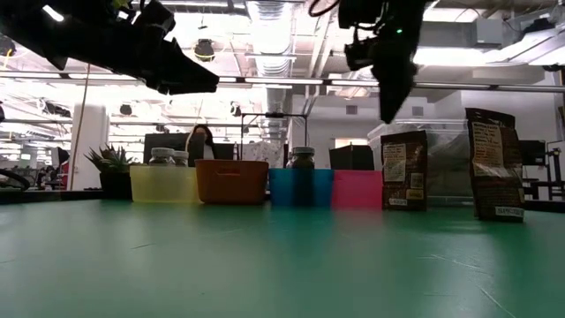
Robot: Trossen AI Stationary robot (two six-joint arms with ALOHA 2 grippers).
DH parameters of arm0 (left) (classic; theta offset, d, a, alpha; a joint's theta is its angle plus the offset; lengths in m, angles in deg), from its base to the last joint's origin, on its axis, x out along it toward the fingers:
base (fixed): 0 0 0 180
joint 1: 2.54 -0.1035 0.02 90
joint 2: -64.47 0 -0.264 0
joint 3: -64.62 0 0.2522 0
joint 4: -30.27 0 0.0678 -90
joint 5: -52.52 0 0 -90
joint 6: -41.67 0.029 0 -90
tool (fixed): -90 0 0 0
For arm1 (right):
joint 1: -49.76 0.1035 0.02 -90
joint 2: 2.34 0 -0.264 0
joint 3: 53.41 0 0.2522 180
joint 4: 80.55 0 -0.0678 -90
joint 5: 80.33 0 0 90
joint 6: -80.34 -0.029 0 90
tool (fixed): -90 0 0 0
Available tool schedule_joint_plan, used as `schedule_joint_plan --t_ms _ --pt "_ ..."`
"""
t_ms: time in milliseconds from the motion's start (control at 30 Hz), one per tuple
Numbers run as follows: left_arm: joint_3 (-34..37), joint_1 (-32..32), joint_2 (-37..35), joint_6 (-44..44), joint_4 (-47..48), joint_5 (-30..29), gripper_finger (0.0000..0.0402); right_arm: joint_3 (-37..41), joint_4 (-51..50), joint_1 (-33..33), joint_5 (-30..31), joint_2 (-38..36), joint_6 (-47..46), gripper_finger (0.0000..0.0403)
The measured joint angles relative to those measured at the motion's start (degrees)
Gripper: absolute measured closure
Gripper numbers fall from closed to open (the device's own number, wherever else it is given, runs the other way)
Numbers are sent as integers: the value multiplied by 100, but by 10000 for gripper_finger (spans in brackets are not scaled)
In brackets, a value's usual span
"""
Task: Sort spices by type
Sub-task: Put the top right brown seasoning bag into the red bin
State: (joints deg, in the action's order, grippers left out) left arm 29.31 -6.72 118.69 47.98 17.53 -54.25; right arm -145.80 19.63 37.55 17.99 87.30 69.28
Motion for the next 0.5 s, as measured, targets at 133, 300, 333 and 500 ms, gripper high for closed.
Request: schedule_joint_plan --t_ms 133,300,333,500 --pt "-27 2 0 -42 -46 0 113 2 -520 184 319 -2 -415 135" --pt "-27 2 0 -23 -39 -2 113 118 -484 13 382 -2 -563 139" --pt "-27 0 0 -24 -39 -2 113 142 -446 -31 385 4 -560 141" --pt "-32 2 0 -31 -35 -4 113 388 -60 -235 379 63 -388 159"
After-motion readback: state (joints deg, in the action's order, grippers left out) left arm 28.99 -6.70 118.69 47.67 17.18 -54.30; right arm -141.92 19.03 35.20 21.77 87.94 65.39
